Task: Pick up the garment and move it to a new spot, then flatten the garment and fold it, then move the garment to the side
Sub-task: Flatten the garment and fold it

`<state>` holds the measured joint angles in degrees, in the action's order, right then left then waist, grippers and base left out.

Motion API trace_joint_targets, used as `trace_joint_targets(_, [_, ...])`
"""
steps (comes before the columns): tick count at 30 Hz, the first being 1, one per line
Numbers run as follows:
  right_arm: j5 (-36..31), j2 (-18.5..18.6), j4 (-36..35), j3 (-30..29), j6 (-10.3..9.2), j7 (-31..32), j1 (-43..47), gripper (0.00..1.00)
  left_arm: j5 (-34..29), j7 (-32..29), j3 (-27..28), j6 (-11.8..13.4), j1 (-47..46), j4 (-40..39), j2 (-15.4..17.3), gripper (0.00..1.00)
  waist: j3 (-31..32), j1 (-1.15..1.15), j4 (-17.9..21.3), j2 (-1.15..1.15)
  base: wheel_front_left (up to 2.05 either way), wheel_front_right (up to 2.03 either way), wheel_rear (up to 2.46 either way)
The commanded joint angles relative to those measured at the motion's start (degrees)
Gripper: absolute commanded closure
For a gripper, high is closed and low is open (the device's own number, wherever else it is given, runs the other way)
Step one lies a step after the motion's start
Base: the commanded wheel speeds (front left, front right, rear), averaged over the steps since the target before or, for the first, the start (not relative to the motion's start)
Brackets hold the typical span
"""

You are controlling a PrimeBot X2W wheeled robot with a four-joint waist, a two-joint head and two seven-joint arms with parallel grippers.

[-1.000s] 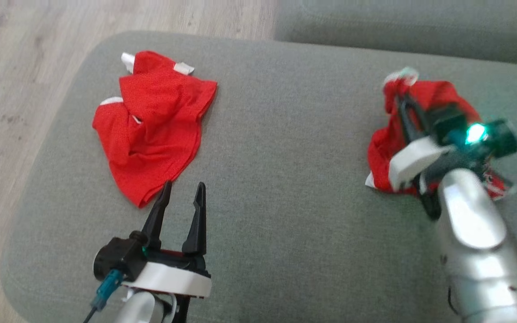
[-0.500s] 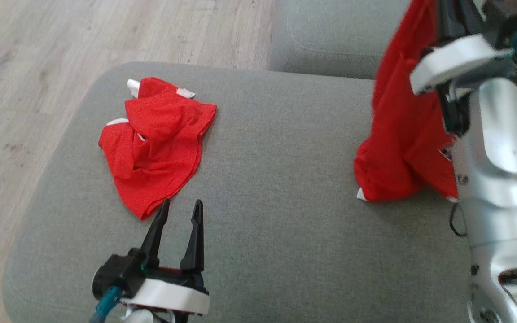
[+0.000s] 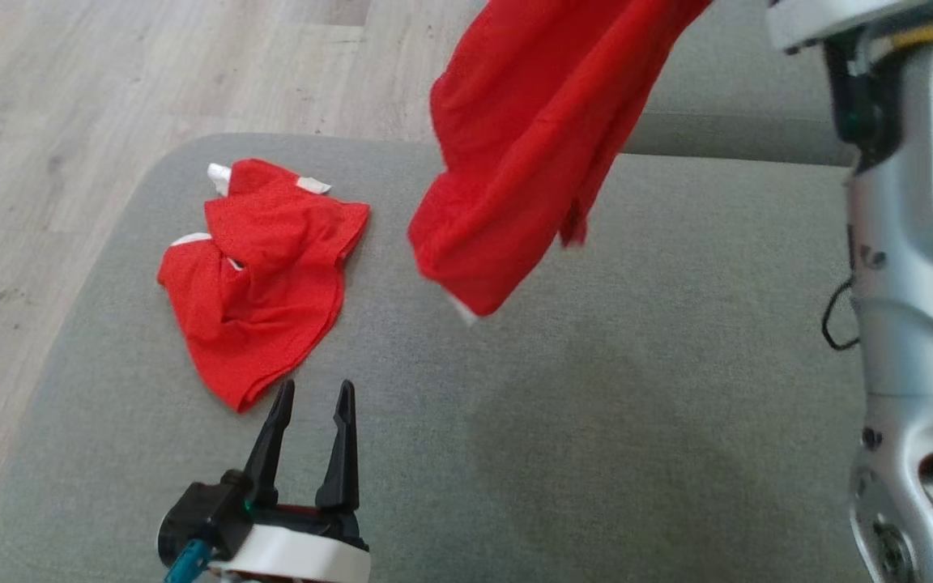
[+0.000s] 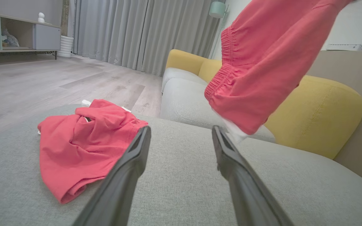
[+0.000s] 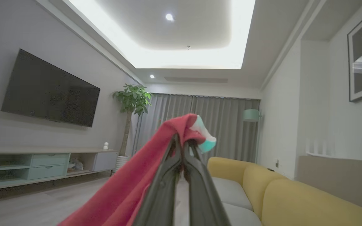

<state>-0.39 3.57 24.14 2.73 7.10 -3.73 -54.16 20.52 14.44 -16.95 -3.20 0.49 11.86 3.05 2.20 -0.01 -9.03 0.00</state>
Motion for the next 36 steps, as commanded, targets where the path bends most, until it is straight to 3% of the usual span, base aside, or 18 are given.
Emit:
trace_joint_targets(1, [-0.78,-0.69,-3.04,-1.27,0.39,2.10,1.04,1.00,-0.69,0.56,1.77,0.10,-1.61,-2.29,-0.16,0.00,-0.82,0.01,0.68,0.00,0.00,0.00,0.00])
trace_joint_targets(7, [-6.06,-0.64,-4.05,-7.78,0.39,8.24,7.24,1.00,-0.87,0.56,1.20,-0.38,-3.02,-2.63,-0.17,0.00,-3.77,0.01,1.32,0.00,0.00,0.00,0.00])
trace_joint_targets(13, [-14.61,4.67,6.68,-15.66,0.39,7.71,9.44,1.00,-0.79,0.56,0.12,-0.87,-5.23,-2.40,-0.17,0.00,-6.59,0.01,-0.29,0.00,0.00,0.00,0.00])
trace_joint_targets(14, [-17.12,5.78,8.36,-17.25,0.39,7.49,9.69,0.12,-0.68,0.56,-0.03,-0.90,-5.54,-2.35,-0.17,0.00,-6.94,0.01,-0.65,0.00,0.00,0.00,0.00])
trace_joint_targets(15, [-17.12,5.78,8.36,-17.25,0.39,7.49,9.69,0.12,-0.68,0.56,-0.03,-0.90,-5.54,-2.35,-0.17,0.00,-6.94,0.01,-0.65,0.00,0.00,0.00,0.00])
trace_joint_targets(16, [-19.48,6.50,9.88,-18.96,0.39,7.46,9.84,0.00,-0.59,0.56,-0.17,-0.93,-5.81,-2.31,-0.17,0.00,-7.23,0.01,-0.94,0.00,0.00,0.00,0.00])
trace_joint_targets(22, [-26.86,4.59,13.27,-26.67,0.39,2.24,8.94,0.00,-0.44,0.56,0.16,-0.83,-6.46,-2.01,-0.17,0.00,-7.90,0.01,-0.88,0.00,0.00,0.00,0.00])
trace_joint_targets(28, [-27.61,0.32,13.70,-26.43,0.39,-5.90,8.71,0.00,-1.08,0.56,0.54,-1.07,-6.97,-2.10,-0.17,0.00,-6.99,0.01,2.55,0.00,0.00,0.00,0.00])
trace_joint_targets(31, [-23.84,-0.54,13.45,-22.70,0.39,-9.06,9.75,0.00,-1.43,0.56,0.83,-1.20,-7.25,-2.35,-0.17,0.00,-6.29,0.01,4.84,0.00,0.00,0.00,0.00])
trace_joint_targets(36, [-4.58,-0.66,8.90,-9.59,0.39,-11.01,16.83,0.00,-1.85,0.56,0.66,-1.57,-7.88,-2.33,-0.17,0.00,-5.57,0.01,8.57,0.00,0.00,0.00,0.00])
